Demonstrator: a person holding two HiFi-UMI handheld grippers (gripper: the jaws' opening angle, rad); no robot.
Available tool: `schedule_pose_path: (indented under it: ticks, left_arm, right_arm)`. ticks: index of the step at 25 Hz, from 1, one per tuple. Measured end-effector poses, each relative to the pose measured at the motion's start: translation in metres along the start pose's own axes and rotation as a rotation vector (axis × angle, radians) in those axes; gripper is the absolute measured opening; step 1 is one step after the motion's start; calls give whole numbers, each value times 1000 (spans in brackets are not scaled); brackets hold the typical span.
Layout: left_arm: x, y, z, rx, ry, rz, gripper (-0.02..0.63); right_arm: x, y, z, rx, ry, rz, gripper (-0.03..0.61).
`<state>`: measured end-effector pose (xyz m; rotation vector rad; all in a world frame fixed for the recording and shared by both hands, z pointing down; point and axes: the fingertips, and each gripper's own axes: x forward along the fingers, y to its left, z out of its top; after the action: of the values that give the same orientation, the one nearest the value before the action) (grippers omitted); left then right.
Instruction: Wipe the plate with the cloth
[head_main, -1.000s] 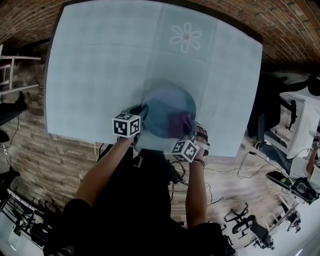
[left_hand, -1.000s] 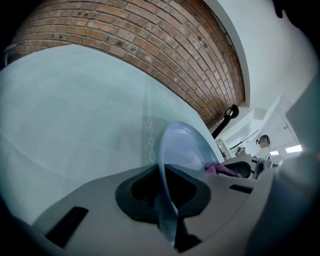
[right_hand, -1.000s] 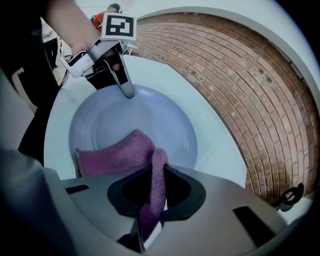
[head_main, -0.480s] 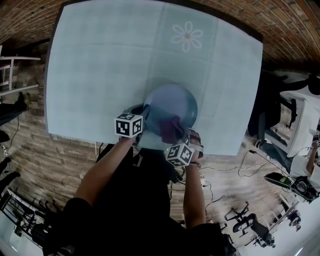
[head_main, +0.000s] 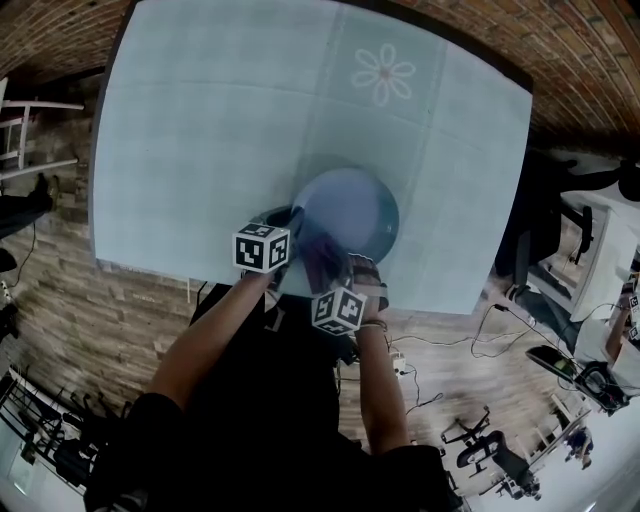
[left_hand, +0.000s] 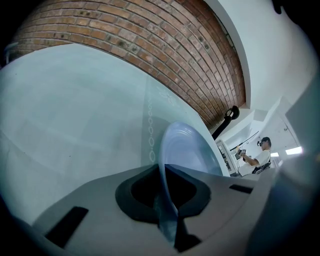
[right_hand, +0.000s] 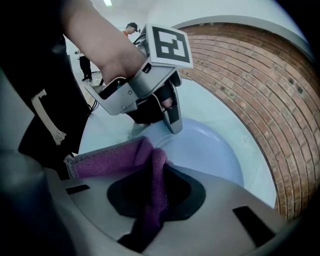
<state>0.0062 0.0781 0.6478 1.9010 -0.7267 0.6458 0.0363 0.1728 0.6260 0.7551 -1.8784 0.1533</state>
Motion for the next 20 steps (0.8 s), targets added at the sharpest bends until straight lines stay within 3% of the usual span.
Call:
schedule_pose_path:
  ticks: [10, 14, 20]
  left_arm:
    - [1, 0, 1, -2, 4, 1, 54]
    - [3, -1, 1, -2, 5, 5, 54]
    - [2, -1, 1, 2, 0, 13, 54]
  right_arm:
    - [15, 2, 29, -137, -98, 44, 60]
    - [21, -2, 36, -223, -122, 35, 60]
    - [25, -6, 41, -270, -139, 16, 60]
